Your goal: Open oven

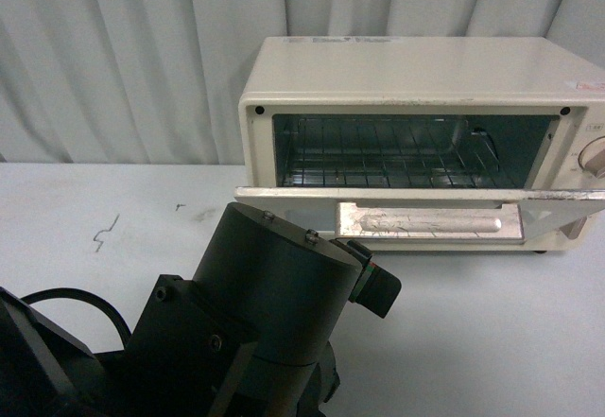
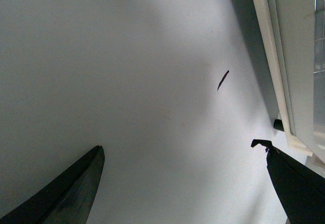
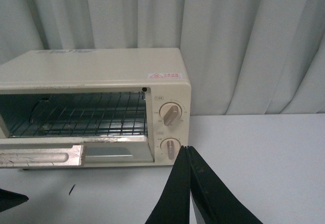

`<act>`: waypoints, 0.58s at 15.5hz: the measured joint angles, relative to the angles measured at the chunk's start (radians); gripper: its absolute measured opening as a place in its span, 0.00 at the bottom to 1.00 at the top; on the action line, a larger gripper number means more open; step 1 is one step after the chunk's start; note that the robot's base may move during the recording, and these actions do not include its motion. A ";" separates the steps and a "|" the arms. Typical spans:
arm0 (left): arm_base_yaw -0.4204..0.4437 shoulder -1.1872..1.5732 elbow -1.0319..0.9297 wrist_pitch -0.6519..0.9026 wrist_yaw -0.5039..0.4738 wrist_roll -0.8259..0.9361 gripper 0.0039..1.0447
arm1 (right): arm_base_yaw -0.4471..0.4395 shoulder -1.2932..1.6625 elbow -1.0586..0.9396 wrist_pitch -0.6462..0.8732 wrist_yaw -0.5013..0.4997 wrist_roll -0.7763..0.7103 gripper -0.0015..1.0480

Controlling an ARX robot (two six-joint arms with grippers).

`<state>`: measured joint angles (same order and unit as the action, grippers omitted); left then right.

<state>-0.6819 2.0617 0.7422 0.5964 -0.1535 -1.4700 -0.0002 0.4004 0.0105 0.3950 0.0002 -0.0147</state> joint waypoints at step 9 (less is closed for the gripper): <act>0.000 0.000 0.000 0.000 0.000 0.000 0.94 | 0.000 -0.185 0.000 -0.178 0.000 0.000 0.02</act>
<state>-0.6819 2.0617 0.7422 0.5964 -0.1535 -1.4696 -0.0002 0.2153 0.0105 0.2172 0.0002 -0.0147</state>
